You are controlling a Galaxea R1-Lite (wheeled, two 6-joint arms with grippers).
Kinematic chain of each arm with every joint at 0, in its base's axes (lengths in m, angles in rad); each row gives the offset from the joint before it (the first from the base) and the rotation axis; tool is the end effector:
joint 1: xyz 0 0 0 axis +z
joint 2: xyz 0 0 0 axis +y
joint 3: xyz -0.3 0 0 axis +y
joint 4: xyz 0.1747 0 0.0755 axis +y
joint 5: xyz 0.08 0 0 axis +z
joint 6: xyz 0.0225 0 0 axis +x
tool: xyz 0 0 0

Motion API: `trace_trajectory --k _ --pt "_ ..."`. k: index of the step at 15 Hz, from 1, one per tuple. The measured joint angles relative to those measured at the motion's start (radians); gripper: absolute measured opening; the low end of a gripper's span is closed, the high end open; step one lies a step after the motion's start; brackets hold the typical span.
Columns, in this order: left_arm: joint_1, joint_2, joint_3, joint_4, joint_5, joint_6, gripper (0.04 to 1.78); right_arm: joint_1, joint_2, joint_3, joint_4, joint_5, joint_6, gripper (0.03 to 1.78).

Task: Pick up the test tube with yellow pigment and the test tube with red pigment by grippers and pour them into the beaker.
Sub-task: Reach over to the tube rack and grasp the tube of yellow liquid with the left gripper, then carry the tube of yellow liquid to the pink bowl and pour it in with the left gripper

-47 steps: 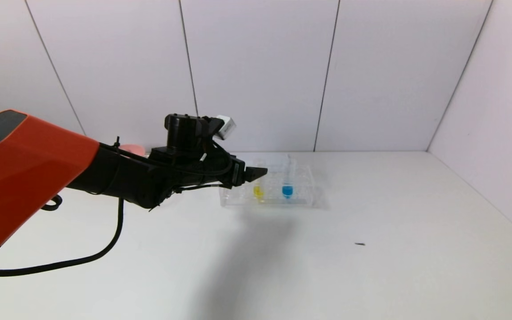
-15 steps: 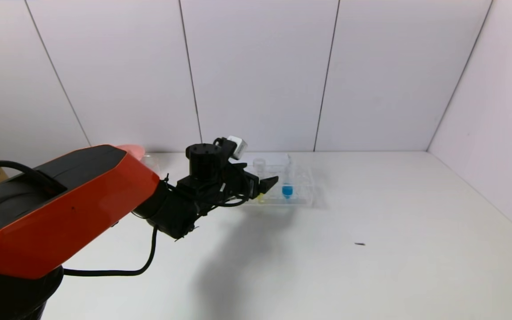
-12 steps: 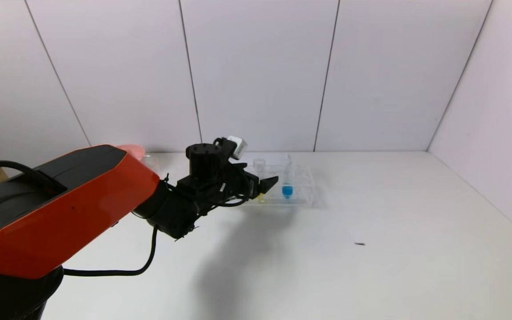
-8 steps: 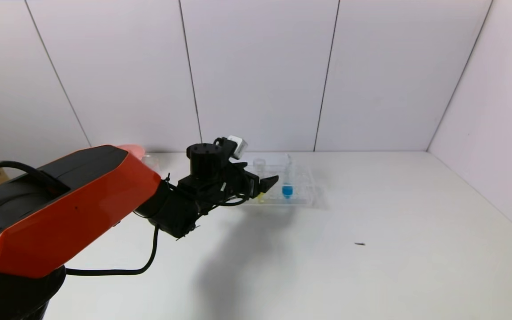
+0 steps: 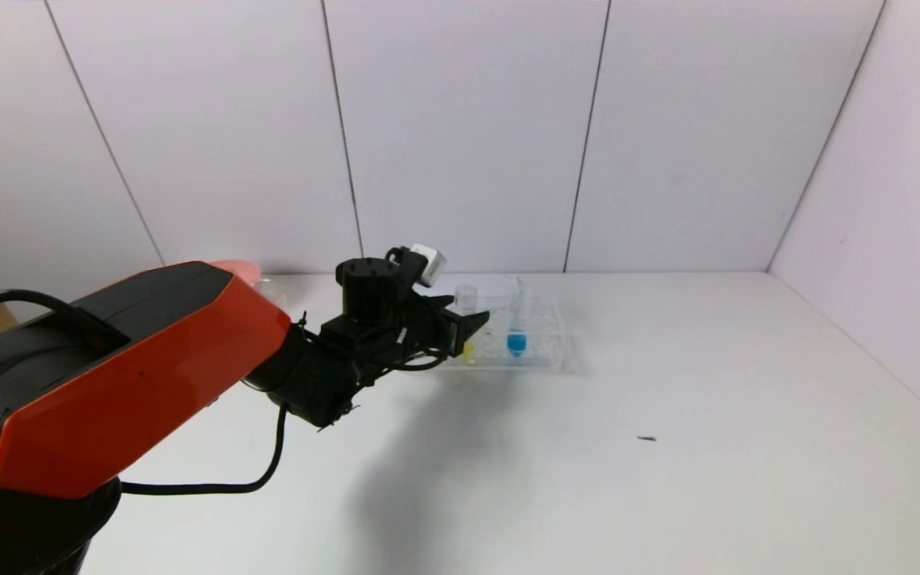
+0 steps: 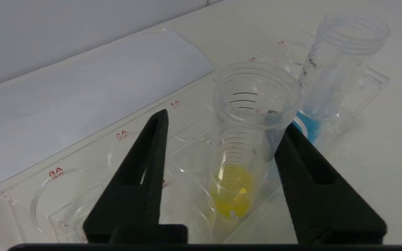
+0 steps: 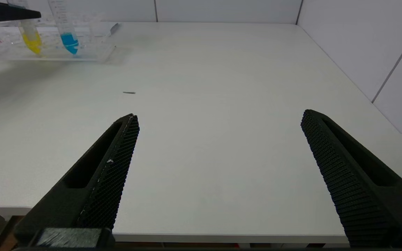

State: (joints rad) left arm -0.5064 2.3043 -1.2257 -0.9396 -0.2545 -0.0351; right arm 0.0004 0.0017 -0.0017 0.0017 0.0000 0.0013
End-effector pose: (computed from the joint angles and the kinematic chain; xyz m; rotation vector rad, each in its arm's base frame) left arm 0.3914 -0.2236 0.0905 -0.0154 0.1546 -0.7571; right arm -0.0228 0.0000 0.0758 0.0013 0.0017 0.0004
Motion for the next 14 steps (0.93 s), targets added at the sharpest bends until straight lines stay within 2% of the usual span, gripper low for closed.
trace_trajectory --k 2,3,14 --pt "-0.001 -0.001 0.004 0.0 -0.003 0.001 0.59 0.0 0.0 0.0 0.0 0.0 0.0 1.7" --pt "-0.001 -0.004 0.006 0.0 -0.007 0.0 0.48 0.0 0.0 0.0 0.0 0.0 0.0 1.7" --pt "-0.003 -0.02 0.017 -0.015 -0.005 0.015 0.46 0.0 0.0 0.0 0.0 0.0 0.0 1.7"
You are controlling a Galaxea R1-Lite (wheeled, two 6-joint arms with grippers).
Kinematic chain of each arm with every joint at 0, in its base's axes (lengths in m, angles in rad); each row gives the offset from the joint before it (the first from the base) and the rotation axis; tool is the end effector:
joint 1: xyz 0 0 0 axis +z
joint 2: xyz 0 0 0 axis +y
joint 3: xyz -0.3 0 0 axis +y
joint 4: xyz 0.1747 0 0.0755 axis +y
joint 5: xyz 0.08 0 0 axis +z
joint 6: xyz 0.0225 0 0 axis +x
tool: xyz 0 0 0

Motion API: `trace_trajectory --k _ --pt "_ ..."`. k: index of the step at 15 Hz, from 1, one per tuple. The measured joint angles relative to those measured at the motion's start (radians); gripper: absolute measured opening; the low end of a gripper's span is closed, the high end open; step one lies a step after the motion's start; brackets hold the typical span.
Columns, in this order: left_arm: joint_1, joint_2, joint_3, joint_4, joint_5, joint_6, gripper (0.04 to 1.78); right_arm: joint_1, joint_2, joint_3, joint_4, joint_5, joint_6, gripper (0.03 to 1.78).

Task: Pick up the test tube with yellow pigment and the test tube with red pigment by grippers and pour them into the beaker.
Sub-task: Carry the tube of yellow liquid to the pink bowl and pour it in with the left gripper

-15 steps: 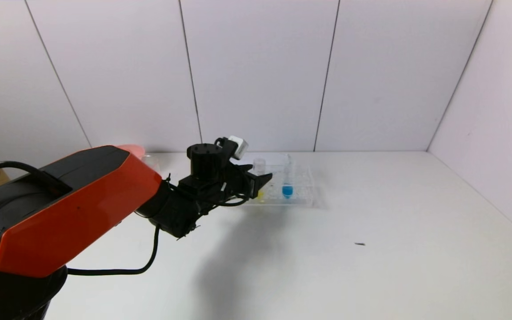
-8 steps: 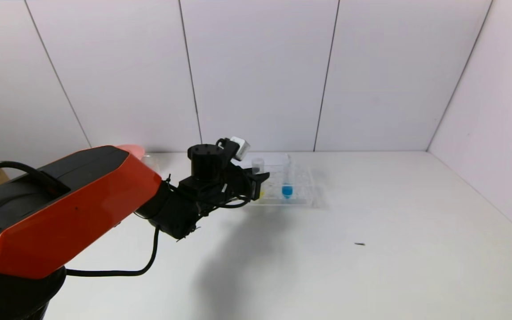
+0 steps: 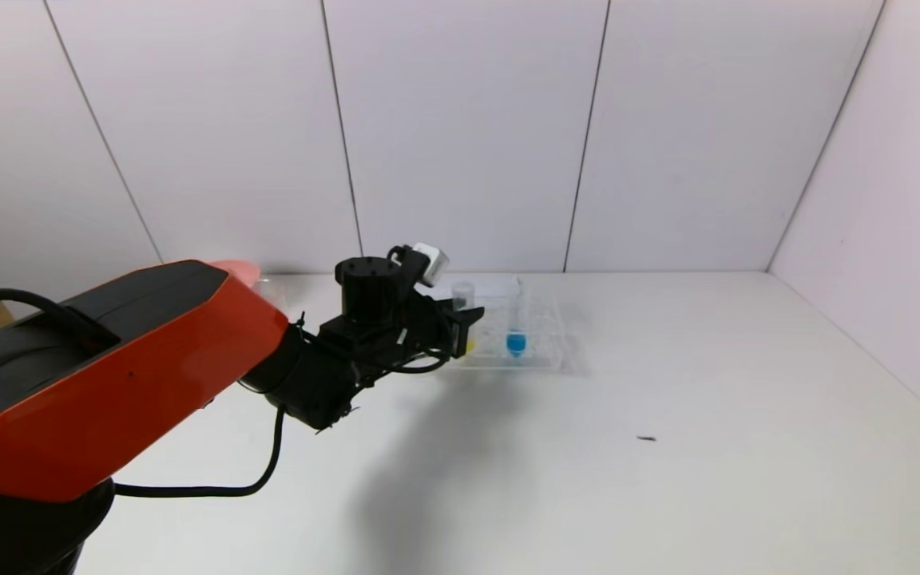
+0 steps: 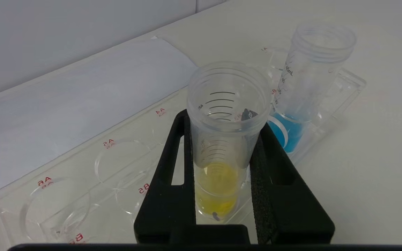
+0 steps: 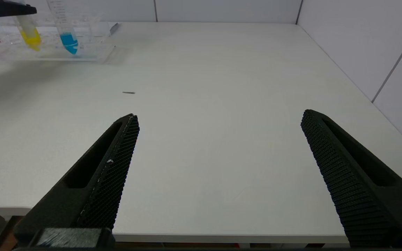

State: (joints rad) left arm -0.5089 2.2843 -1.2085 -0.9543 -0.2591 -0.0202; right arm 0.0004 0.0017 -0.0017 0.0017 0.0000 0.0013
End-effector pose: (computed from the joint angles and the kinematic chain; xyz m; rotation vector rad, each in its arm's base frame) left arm 0.3873 -0.2227 0.0966 -0.0037 0.1313 -0.7657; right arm -0.0228 0.0000 0.0758 0.0013 0.0017 0.0004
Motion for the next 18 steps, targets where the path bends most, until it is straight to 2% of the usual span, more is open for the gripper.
trace_trajectory --k 18 --pt "-0.025 -0.131 0.006 0.024 0.002 0.044 0.46 0.0 0.0 0.0 0.0 0.0 0.0 1.7"
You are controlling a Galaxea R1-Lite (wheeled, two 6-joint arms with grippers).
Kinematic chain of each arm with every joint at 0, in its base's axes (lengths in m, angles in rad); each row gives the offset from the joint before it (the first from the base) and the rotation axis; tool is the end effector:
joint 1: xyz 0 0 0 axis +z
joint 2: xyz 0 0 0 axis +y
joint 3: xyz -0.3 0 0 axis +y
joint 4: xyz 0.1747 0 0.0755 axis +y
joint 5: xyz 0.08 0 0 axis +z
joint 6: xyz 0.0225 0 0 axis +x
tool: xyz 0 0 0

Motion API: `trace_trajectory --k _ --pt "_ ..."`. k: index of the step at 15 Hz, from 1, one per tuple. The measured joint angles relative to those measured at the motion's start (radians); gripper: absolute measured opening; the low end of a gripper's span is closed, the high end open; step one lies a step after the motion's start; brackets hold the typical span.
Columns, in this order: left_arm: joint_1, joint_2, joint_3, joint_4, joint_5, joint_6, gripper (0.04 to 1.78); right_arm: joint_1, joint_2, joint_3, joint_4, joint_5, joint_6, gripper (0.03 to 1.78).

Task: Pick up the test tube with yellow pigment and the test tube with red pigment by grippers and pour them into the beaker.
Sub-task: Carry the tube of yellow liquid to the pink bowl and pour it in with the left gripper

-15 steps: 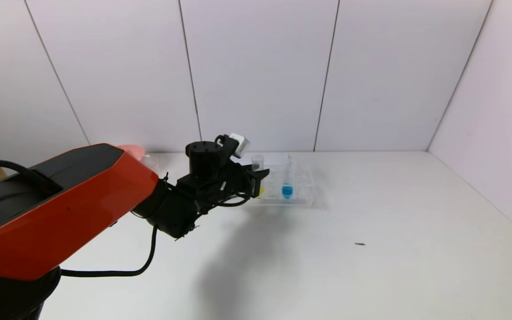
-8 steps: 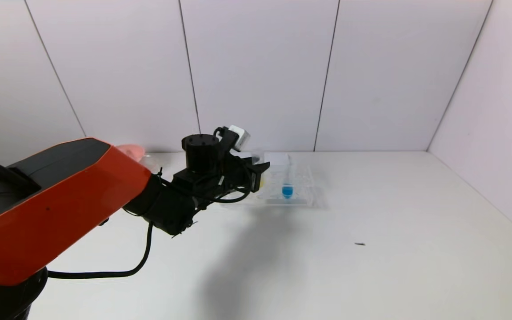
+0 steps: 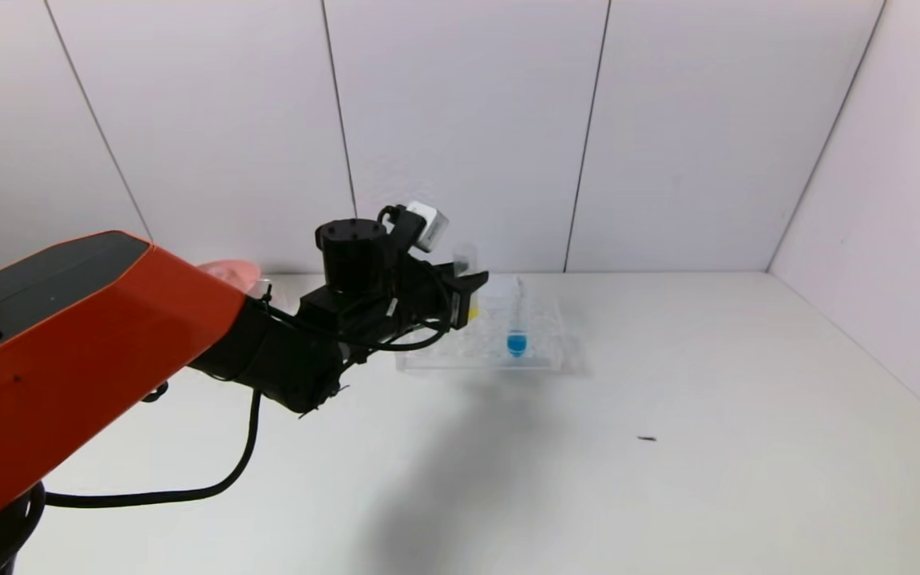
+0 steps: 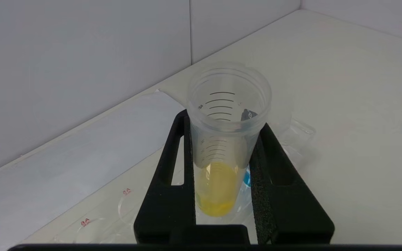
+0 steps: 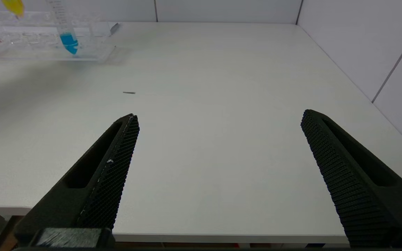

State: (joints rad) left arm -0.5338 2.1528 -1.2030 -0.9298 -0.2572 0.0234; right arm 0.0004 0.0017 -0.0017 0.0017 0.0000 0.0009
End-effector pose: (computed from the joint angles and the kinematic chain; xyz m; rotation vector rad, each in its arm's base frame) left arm 0.3670 -0.2236 0.1504 0.0250 0.0111 -0.7912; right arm -0.0228 0.0000 0.0758 0.0009 0.0017 0.0004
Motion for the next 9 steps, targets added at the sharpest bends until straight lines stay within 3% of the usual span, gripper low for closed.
trace_trajectory --k 9 --pt "-0.005 -0.08 0.011 0.061 0.007 0.031 0.46 0.0 0.0 0.0 0.0 0.0 0.0 1.7"
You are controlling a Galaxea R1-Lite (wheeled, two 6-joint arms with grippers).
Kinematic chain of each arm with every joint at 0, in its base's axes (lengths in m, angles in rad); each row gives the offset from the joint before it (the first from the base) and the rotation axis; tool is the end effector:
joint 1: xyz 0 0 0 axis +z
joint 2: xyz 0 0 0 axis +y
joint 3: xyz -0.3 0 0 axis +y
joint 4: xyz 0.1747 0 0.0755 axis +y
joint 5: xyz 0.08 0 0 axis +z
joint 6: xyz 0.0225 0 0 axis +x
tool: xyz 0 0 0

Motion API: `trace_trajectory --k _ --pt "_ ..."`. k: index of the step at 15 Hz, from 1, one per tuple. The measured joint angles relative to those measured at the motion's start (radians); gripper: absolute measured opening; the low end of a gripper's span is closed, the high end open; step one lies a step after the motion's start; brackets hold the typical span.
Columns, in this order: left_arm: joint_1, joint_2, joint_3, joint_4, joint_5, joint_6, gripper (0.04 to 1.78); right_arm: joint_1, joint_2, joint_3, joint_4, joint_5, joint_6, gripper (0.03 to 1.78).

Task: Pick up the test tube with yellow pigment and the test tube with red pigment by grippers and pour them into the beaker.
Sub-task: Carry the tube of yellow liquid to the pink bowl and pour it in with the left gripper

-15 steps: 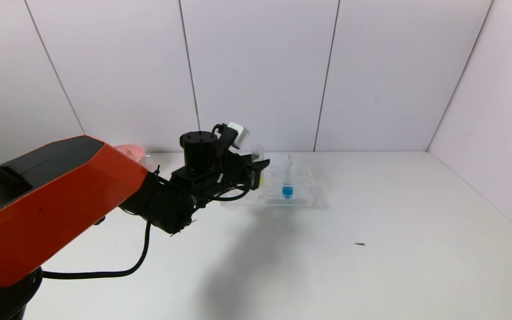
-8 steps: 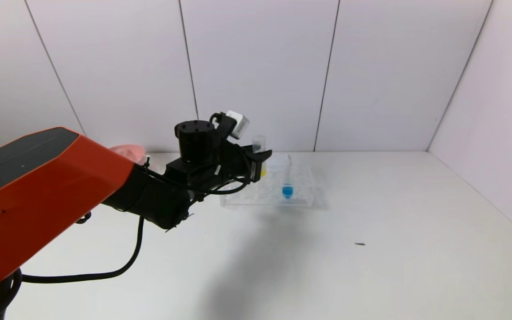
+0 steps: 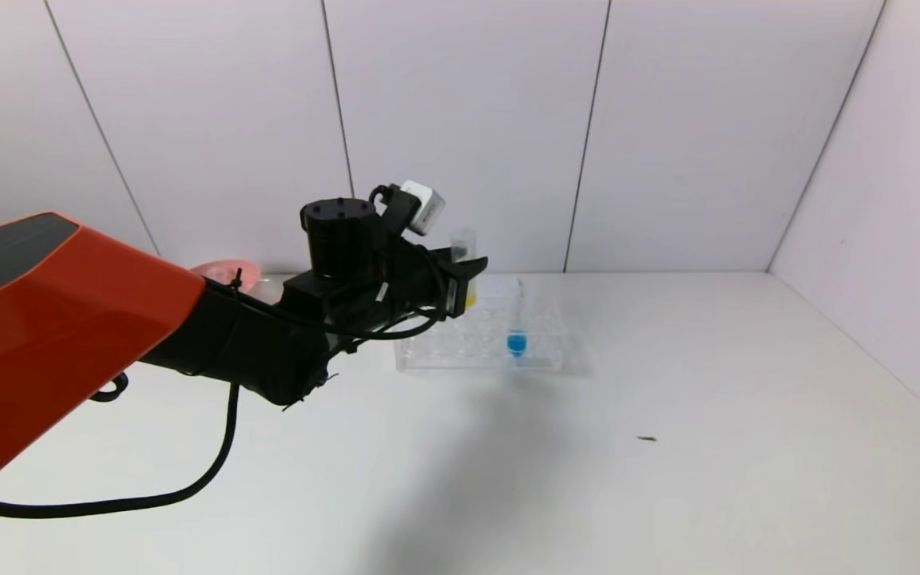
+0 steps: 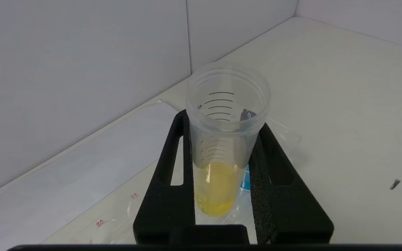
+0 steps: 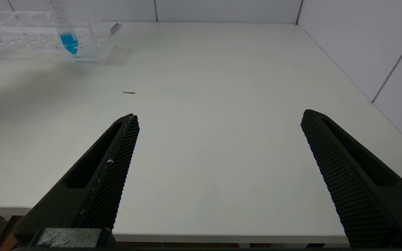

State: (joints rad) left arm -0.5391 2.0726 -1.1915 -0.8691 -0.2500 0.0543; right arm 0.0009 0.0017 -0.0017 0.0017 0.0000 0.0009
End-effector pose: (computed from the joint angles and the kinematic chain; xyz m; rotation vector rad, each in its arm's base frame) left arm 0.3537 -0.2181 0.1751 0.0532 -0.0092 -0.7892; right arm -0.0228 0.0000 0.0758 0.0009 0.0017 0.0009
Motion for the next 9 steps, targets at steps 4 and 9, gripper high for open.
trace_trajectory --k 4,9 --pt "0.021 -0.069 0.007 0.068 0.001 0.01 0.46 0.0 0.0 0.0 0.0 0.0 0.0 1.7" --pt "0.064 -0.144 0.023 0.115 0.001 0.01 0.46 0.0 0.0 0.0 0.0 0.0 0.0 1.7"
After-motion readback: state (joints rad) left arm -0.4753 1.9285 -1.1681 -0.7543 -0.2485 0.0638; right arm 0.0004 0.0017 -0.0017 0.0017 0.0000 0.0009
